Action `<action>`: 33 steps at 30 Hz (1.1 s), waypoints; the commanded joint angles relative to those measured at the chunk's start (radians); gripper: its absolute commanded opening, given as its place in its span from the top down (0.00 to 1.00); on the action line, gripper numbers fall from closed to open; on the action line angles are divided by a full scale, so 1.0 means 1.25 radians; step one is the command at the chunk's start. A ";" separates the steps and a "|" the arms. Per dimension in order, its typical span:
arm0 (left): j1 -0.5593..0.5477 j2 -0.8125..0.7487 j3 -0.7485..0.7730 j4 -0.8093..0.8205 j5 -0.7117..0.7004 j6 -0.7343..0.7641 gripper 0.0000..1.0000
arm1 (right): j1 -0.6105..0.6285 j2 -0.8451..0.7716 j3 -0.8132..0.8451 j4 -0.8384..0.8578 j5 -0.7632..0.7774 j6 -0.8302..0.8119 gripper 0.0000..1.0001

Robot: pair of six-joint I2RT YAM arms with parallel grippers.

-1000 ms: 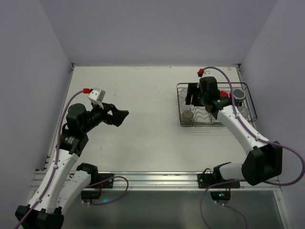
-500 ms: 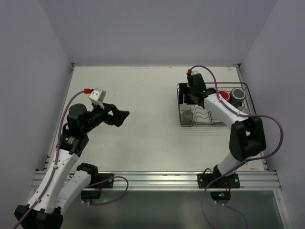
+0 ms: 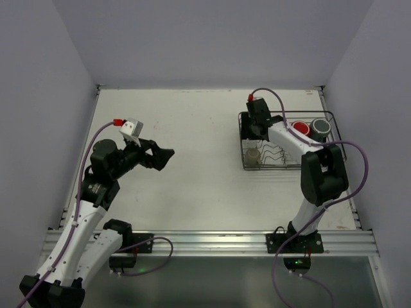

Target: Unload the cups from the dish rack

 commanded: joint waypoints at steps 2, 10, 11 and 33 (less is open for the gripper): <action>-0.004 0.006 0.009 -0.009 0.004 0.003 0.00 | 0.010 -0.059 0.004 0.036 0.039 0.000 0.78; -0.003 0.034 0.030 0.022 0.013 -0.045 0.00 | 0.018 -0.323 -0.087 0.107 0.016 0.033 0.85; -0.003 0.037 0.032 0.028 0.031 -0.067 0.00 | 0.019 -0.348 -0.097 0.117 0.015 0.035 0.85; -0.044 0.105 -0.097 0.604 0.323 -0.572 0.19 | 0.150 -0.513 -0.423 0.917 -0.650 0.642 0.86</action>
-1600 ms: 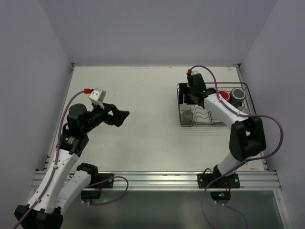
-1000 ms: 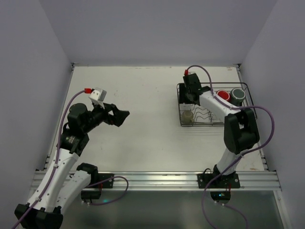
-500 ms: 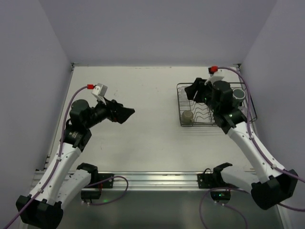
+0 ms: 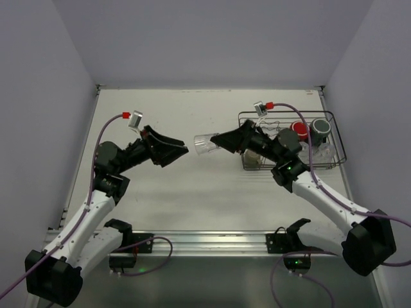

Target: Unload the cups from the dish rack

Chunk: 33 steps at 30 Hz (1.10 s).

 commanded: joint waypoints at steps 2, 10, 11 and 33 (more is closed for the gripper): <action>-0.010 0.007 -0.002 0.056 0.030 -0.065 0.20 | 0.045 0.057 0.018 0.211 -0.058 0.109 0.87; -0.013 0.009 -0.013 0.066 0.025 -0.065 0.39 | 0.087 0.176 0.062 0.240 -0.051 0.124 0.86; -0.013 0.015 -0.014 0.066 0.025 -0.064 0.40 | 0.092 0.189 0.066 0.252 -0.060 0.130 0.86; -0.004 0.259 0.427 -0.679 -0.701 0.438 1.00 | 0.077 0.103 0.037 -0.083 0.092 -0.115 0.01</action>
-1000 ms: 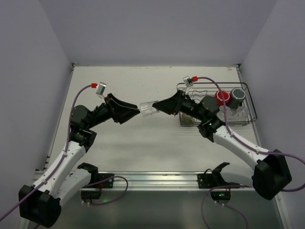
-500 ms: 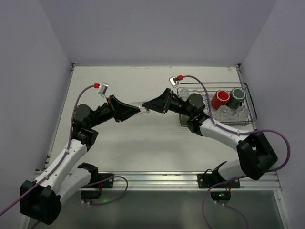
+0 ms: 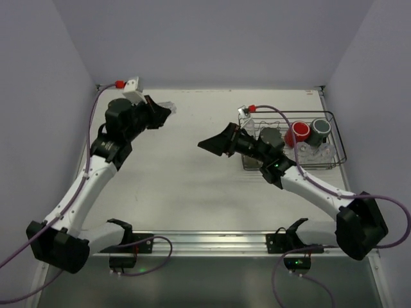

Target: Unload the cups from the dish rack

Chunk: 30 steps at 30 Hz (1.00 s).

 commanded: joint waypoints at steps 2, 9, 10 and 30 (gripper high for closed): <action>0.038 0.207 0.196 -0.317 -0.327 0.193 1.00 | -0.004 -0.108 0.036 -0.350 0.155 -0.264 0.01; 0.168 0.455 0.337 -0.411 -0.339 0.235 1.00 | -0.003 -0.204 0.036 -0.562 0.223 -0.399 0.01; 0.176 0.493 0.346 -0.421 -0.339 0.237 1.00 | -0.002 -0.210 0.037 -0.582 0.228 -0.406 0.01; 0.181 0.607 0.225 -0.452 -0.338 0.261 0.75 | -0.002 -0.216 0.029 -0.621 0.311 -0.467 0.01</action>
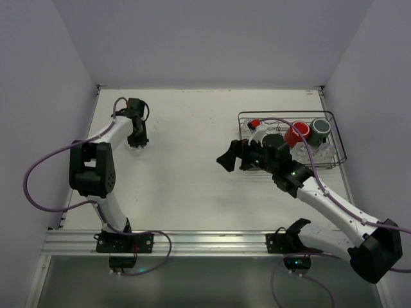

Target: Unload the cups from the dish rack

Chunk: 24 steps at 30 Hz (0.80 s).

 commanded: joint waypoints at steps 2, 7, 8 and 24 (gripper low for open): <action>-0.003 -0.004 -0.014 0.000 0.003 0.023 0.71 | 0.000 0.008 0.025 -0.006 0.033 -0.018 0.01; -0.003 -0.052 0.006 0.004 0.014 0.020 0.49 | 0.001 0.023 0.040 -0.040 0.101 -0.023 0.01; -0.003 -0.068 0.008 0.010 0.018 0.018 0.39 | 0.000 0.031 0.050 -0.046 0.113 -0.029 0.02; -0.130 -0.685 -0.279 0.274 0.404 -0.011 0.07 | -0.162 0.333 0.305 -0.110 0.372 -0.081 0.34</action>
